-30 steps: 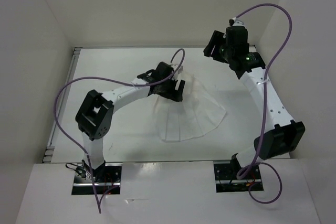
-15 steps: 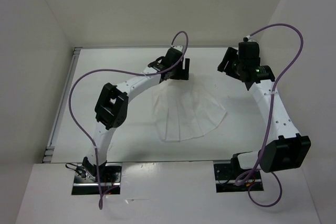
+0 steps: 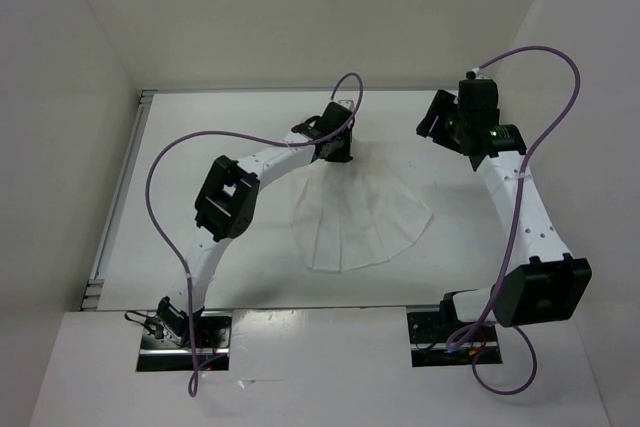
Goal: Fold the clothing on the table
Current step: Flatten the skirt out
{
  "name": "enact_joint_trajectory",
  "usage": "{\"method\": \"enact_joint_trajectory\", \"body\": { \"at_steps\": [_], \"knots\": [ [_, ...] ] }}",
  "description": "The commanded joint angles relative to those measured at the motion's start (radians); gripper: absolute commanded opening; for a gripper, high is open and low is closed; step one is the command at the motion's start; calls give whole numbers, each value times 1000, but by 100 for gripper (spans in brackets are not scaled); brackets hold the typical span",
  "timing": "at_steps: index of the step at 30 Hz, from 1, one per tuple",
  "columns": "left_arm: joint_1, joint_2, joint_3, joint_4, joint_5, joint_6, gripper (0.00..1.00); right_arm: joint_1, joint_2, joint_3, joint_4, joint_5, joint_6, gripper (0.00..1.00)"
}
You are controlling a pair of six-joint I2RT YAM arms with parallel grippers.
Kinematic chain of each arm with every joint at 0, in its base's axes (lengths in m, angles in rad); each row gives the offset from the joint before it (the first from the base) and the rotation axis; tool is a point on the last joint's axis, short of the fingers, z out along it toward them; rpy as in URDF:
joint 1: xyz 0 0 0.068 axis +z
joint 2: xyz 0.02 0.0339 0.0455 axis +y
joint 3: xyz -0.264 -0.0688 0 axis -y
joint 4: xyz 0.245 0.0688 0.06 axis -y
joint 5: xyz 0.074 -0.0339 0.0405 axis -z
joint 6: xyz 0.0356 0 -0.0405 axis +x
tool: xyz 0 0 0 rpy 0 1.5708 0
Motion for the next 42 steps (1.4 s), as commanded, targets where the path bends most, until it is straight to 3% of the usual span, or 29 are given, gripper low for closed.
{"method": "enact_joint_trajectory", "body": {
  "at_steps": [1, 6, 10, 12, 15, 19, 22, 27, 32, 36, 38, 42],
  "knots": [
    [-6, 13, 66, 26, 117, 0, 1, -19, -1, 34, 2, -5, -15, 69],
    [-31, -77, 176, -37, 265, 98, 0, -51, -38, 23, 12, -5, -15, 69],
    [-77, -159, 311, -141, 595, 213, 0, -98, -87, -29, 41, -5, -4, 69],
    [-89, -240, 322, -165, 678, 225, 0, -115, -101, -42, 41, -5, 5, 69],
    [-59, -432, 168, -87, 726, 189, 0, -164, -122, -78, 52, -15, 5, 69],
    [88, -652, -169, 87, 602, 66, 0, -184, -144, -100, 61, -15, 14, 69],
    [176, -706, -308, 142, 540, 8, 0, -184, -144, -109, 61, -35, 14, 69],
    [336, -603, -448, 156, 514, -68, 1, -193, -122, -109, 61, -90, 23, 69],
    [431, -339, -416, 115, 495, -112, 1, -193, -81, -109, 71, -158, 23, 69],
    [489, -220, -393, 130, 458, -146, 1, -193, -38, -118, 98, -349, -67, 69],
    [508, -200, -384, 130, 458, -157, 1, -152, 15, -118, 65, -435, -112, 69],
    [529, -173, -370, 130, 479, -157, 1, -19, 101, -118, 46, -436, -178, 65]
  ]
}}
